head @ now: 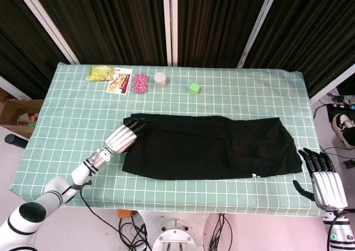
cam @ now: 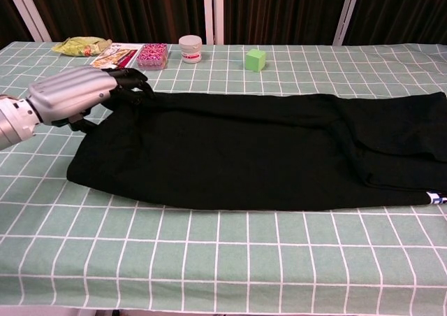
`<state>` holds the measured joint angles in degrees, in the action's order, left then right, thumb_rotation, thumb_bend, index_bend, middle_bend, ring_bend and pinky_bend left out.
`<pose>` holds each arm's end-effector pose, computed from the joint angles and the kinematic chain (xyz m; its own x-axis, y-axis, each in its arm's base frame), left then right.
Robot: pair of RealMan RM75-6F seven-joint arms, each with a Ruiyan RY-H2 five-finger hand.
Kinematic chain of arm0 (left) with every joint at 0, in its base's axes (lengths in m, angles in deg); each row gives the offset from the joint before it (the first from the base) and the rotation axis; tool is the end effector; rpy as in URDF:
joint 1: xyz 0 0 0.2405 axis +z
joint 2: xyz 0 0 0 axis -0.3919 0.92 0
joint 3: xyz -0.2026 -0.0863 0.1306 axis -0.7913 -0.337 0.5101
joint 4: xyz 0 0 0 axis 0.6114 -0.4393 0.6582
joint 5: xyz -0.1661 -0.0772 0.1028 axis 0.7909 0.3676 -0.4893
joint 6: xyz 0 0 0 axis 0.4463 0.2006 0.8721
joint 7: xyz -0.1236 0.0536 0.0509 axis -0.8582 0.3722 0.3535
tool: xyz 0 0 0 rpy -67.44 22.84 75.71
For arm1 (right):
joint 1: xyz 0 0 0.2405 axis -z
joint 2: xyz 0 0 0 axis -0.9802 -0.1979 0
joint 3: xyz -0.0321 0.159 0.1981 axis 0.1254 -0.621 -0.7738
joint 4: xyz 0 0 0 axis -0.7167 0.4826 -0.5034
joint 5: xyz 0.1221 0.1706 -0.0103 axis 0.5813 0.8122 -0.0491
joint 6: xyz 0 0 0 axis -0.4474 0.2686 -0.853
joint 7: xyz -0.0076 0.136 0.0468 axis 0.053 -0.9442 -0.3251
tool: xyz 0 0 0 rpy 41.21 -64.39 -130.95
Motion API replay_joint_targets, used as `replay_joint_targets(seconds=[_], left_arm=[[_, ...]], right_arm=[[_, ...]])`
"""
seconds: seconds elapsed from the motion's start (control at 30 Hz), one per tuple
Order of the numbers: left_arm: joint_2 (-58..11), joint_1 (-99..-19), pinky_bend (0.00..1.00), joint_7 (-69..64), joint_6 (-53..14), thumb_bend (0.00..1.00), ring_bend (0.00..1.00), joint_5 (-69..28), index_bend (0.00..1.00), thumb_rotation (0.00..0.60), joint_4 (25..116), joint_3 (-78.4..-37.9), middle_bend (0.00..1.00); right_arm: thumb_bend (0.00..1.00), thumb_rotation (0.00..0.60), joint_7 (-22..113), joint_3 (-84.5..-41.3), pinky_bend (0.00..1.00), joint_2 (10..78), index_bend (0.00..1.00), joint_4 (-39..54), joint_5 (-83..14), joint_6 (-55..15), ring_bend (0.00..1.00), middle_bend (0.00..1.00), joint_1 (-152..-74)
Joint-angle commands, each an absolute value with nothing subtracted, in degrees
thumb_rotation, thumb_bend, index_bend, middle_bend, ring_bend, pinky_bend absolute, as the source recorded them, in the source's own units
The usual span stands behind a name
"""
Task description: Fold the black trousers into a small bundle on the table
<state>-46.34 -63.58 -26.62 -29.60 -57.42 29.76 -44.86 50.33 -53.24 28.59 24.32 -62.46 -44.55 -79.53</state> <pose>-0.2222 0.3521 -0.0372 0.5019 0.0622 0.8627 0.6661 -0.6640 -0.3396 -0.3087 -0.1514 0.1378 0.4133 -0.0078 0.9106 -0.9103 -0.0309 0.4129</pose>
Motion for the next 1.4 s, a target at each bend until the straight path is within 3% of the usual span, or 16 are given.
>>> replay_joint_targets(seconds=[0.03, 0.33, 0.8, 1.1, 1.4], left_arm=[[-44.47, -62.01, 0.20, -25.64, -31.15, 0.58, 0.10, -56.68, 0.59, 0.600, 31.02, -45.15, 0.23], [-35.49, -55.03, 0.20, -21.18, -34.19, 0.57, 0.10, -52.91, 0.59, 0.600, 37.56, -45.76, 0.23], [-22.64, -49.45, 0.20, -14.88, -32.23, 0.57, 0.10, -50.27, 0.59, 0.600, 43.40, -45.14, 0.23], [-13.59, -52.66, 0.21, -14.60, -31.61, 0.59, 0.10, -49.71, 0.59, 0.600, 64.68, -49.58, 0.24], [-7.54, -62.64, 0.21, -3.75, -21.07, 0.61, 0.10, -48.69, 0.61, 0.600, 87.38, -56.12, 0.26]], right_arm=[[0.18, 0.600, 50.29, -53.23, 0.14, 28.57, 0.14, 24.39, -62.80, -44.77, 0.11, 0.13, -79.51], [0.18, 0.600, 50.05, -53.06, 0.14, 29.15, 0.14, 24.14, -64.38, -45.15, 0.11, 0.13, -79.86], [0.18, 0.600, 49.79, -52.49, 0.13, 31.33, 0.14, 22.89, -66.44, -46.16, 0.11, 0.13, -79.88], [0.18, 0.600, 47.21, -52.09, 0.13, 32.19, 0.14, 20.52, -66.85, -47.63, 0.11, 0.13, -79.07], [0.18, 0.600, 44.18, -52.44, 0.13, 31.58, 0.14, 18.65, -66.30, -49.06, 0.11, 0.13, -78.36]])
